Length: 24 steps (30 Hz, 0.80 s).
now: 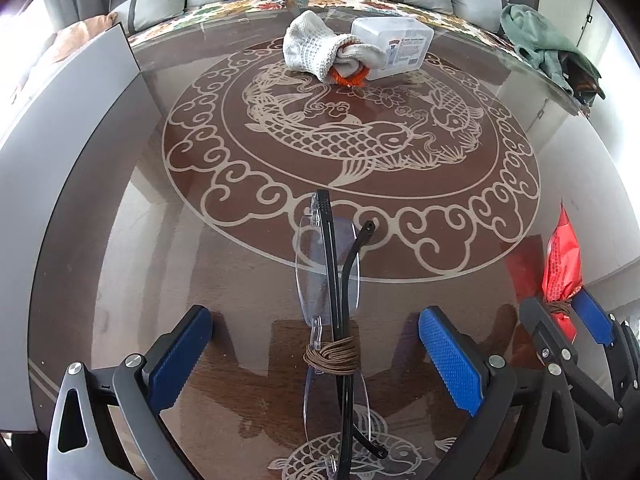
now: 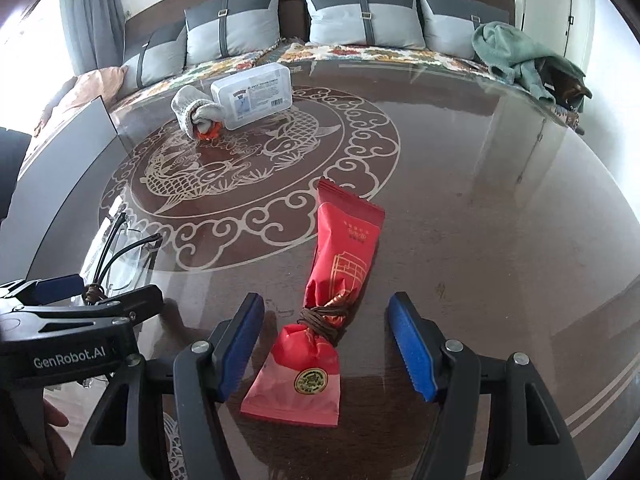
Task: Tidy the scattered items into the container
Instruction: 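Close the left gripper on the glasses while the right closes on the red packet, then carry the glasses and red packet in both grippers over the white box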
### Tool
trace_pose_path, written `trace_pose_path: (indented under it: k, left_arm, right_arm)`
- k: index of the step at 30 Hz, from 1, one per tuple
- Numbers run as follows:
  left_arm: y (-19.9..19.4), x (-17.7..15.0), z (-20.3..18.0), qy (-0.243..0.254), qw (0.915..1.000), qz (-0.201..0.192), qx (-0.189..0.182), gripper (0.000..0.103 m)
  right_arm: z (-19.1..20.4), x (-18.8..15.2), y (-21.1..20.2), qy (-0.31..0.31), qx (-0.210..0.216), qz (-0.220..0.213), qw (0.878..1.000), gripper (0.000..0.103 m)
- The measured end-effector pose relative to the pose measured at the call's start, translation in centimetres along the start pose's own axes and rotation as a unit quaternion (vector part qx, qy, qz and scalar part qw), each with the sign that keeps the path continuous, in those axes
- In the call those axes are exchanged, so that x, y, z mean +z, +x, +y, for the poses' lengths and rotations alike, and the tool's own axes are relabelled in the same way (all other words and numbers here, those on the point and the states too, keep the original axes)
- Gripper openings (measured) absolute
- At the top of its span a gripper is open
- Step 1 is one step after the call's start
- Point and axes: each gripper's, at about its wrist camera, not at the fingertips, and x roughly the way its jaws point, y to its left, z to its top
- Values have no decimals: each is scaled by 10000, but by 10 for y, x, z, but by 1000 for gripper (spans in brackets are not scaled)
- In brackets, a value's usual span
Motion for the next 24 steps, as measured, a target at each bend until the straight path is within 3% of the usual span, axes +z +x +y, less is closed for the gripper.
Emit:
trace_pose_path:
  k: [2, 3, 4, 6, 7, 9, 12, 24]
  left_arm:
    - [0, -1, 0, 40, 10000, 59, -30, 103]
    - [-1, -2, 0, 74, 9999, 71, -65, 102]
    - [-6, -6, 1, 118, 9999, -84, -82, 95]
    - [-13, -11, 4, 120, 9993, -259, -241, 34]
    - [-15, -13, 7, 79, 9988, -282, -380, 15]
    - [-18, -15, 14, -101, 9971, -296, -695, 12]
    - [-21, -21, 26, -310, 9952, -325, -866, 12]
    - [-86, -44, 25, -174, 9930, -854, -797, 12]
  right_arm:
    - [1, -1, 0, -83, -60, -9, 9999, 63]
    - [1, 0, 0, -124, -121, 10, 9998, 49]
    - [0, -1, -2, -109, -145, -34, 9998, 27]
    - [-5, -2, -5, 33, -46, 10, 10000, 24]
    - [-7, -3, -6, 119, 7, 30, 9999, 24]
    - [-12, -6, -9, 280, 123, 58, 9995, 24]
    - [-15, -12, -16, 459, 281, 113, 9985, 24]
    - [8, -21, -62, 270, 639, -65, 9976, 24]
